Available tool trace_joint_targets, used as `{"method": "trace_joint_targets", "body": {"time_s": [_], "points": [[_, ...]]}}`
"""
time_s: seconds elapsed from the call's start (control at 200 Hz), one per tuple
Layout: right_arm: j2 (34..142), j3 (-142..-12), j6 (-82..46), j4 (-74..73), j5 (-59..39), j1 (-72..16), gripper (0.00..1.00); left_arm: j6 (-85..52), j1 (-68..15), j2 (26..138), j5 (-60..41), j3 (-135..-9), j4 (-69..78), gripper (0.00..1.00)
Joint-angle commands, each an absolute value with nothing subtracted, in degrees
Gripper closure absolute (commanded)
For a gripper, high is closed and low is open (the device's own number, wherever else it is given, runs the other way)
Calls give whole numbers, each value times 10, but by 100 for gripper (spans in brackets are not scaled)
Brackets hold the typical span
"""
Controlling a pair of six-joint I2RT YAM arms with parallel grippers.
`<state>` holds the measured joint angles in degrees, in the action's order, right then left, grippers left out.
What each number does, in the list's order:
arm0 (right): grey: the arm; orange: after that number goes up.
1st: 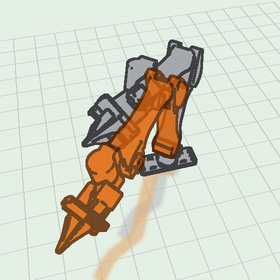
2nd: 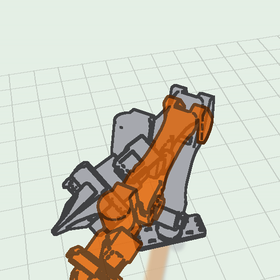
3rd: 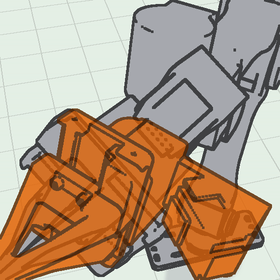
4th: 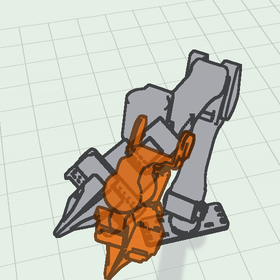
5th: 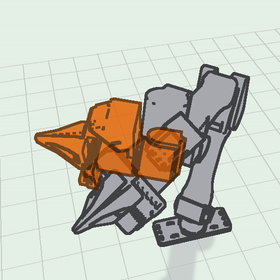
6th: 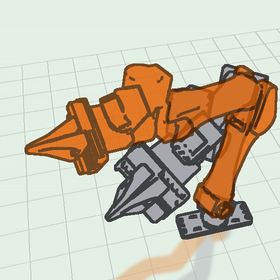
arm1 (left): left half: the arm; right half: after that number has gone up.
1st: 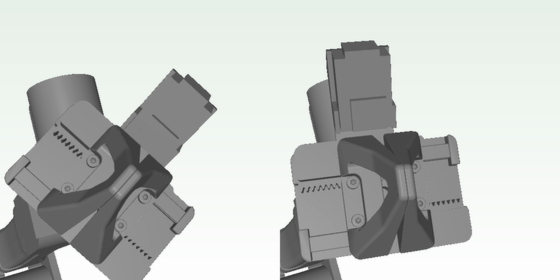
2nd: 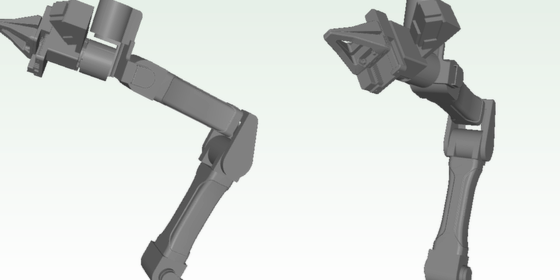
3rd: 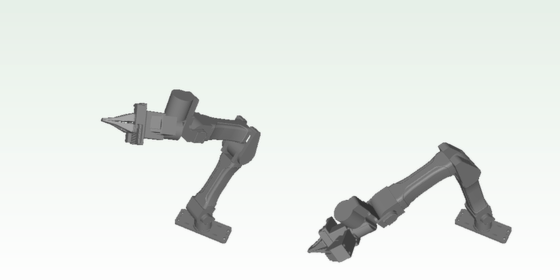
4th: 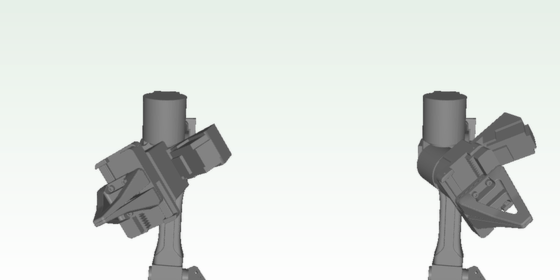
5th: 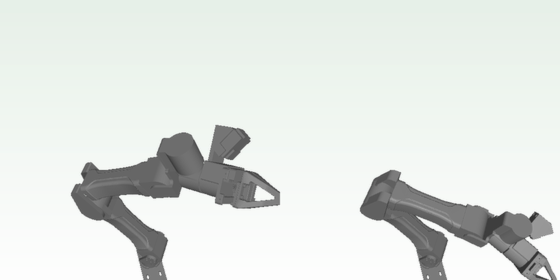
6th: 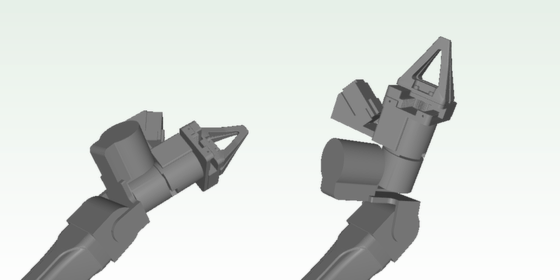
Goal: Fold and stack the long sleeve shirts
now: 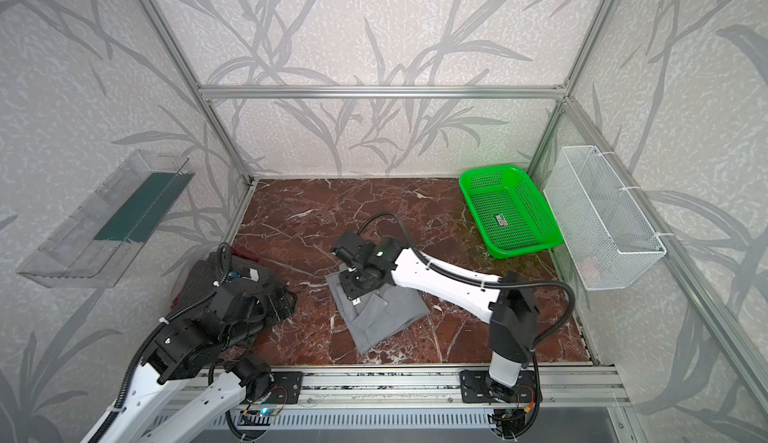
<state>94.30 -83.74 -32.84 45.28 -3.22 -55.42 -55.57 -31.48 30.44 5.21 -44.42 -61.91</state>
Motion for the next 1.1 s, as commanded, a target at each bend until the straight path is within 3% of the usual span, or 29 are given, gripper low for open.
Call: {"method": "trace_joint_targets", "body": {"time_s": [0.0, 0.105, 0.26, 0.65, 0.91, 1.095], "points": [[869, -727, -325, 386, -57, -471, 61, -565, -313, 318, 23, -412, -595, 10], [848, -657, -315, 371, -63, -419, 66, -568, -314, 336, -8, -378, -552, 11], [884, -603, -309, 348, -73, -408, 72, -566, -313, 377, -30, -352, -507, 11], [971, -521, -393, 261, -53, -478, 78, -552, -312, 439, -22, -337, -459, 11], [830, -337, -575, 157, -29, -486, 77, -485, -311, 568, -40, -401, -412, 11], [691, -251, -712, 216, 54, -553, 75, -430, -312, 681, -81, -496, -380, 11]]}}
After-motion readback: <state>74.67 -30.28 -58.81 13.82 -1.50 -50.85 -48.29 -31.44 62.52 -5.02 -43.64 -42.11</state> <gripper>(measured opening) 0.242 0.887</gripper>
